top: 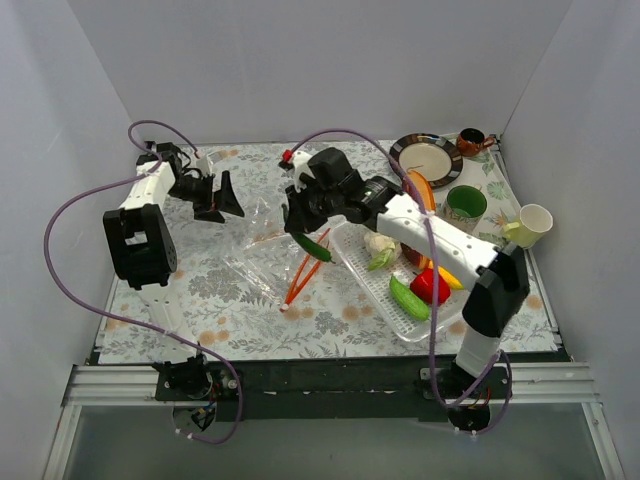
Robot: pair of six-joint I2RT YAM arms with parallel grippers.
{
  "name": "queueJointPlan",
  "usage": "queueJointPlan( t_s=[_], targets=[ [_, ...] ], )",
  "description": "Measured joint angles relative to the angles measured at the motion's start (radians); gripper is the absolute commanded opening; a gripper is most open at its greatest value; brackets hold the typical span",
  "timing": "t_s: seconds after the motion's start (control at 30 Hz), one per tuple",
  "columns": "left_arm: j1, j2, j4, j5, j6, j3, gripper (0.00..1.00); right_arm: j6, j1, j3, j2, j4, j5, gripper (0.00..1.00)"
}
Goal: Open the zip-top bag and remove the fake food
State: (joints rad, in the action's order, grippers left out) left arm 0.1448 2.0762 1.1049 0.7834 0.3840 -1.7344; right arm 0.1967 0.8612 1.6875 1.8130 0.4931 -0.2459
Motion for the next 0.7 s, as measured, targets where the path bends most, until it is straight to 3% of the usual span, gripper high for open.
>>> queueJointPlan(
  t_s=[0.13, 0.27, 0.3, 0.37, 0.4, 0.43, 0.7],
  targets=[
    [0.004, 0.000, 0.002, 0.007, 0.002, -0.002, 0.98, -0.021, -0.010, -0.047, -0.175, 0.039, 0.151, 0.01],
    [0.000, 0.000, 0.001, 0.018, 0.006, -0.004, 0.98, -0.033, -0.076, -0.220, -0.372, 0.059, 0.306, 0.02],
    [-0.003, -0.001, 0.001, 0.018, 0.006, -0.004, 0.98, -0.036, -0.092, -0.251, -0.395, 0.070, 0.334, 0.29],
    [-0.011, -0.005, 0.001, 0.018, 0.006, -0.004, 0.98, -0.042, -0.118, -0.329, -0.425, 0.085, 0.386, 0.56],
    [-0.018, -0.009, 0.001, 0.017, 0.008, -0.004, 0.98, -0.042, -0.122, -0.362, -0.427, 0.095, 0.406, 0.90],
    [-0.027, -0.015, 0.000, 0.017, 0.010, -0.003, 0.98, -0.043, -0.123, -0.391, -0.424, 0.109, 0.418, 0.98],
    [-0.111, -0.104, -0.026, 0.022, 0.036, 0.005, 0.98, -0.042, -0.119, -0.442, -0.434, 0.162, 0.492, 0.98]
  ],
)
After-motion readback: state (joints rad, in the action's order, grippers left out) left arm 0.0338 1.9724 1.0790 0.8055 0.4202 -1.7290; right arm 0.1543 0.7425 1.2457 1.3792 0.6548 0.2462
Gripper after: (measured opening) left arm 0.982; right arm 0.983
